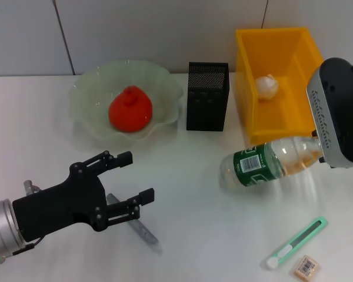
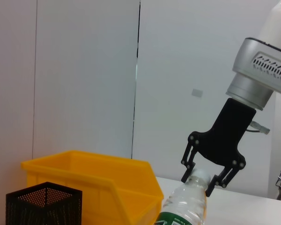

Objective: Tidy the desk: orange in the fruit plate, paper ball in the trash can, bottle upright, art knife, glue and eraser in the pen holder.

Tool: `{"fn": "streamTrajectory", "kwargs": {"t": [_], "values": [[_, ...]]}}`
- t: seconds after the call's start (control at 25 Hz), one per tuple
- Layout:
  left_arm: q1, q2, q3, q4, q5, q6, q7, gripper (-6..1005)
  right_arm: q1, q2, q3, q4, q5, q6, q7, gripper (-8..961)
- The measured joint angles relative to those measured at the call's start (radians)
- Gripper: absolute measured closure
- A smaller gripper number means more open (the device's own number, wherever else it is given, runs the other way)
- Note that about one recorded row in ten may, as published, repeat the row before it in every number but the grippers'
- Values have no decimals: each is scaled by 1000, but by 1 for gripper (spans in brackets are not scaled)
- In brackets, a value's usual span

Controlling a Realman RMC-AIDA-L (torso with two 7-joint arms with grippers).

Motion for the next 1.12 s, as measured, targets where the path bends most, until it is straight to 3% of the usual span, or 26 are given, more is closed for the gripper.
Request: {"fn": "streamTrajectory", "kwargs": {"t": [0.64, 1.12], "values": [[2, 0, 0, 3, 0, -1, 0, 171, 12, 0, 12, 73, 0, -92, 17, 517], [1, 0, 0, 7, 0, 0, 3, 171, 49, 0, 80, 96, 9, -165, 34, 518]]}}
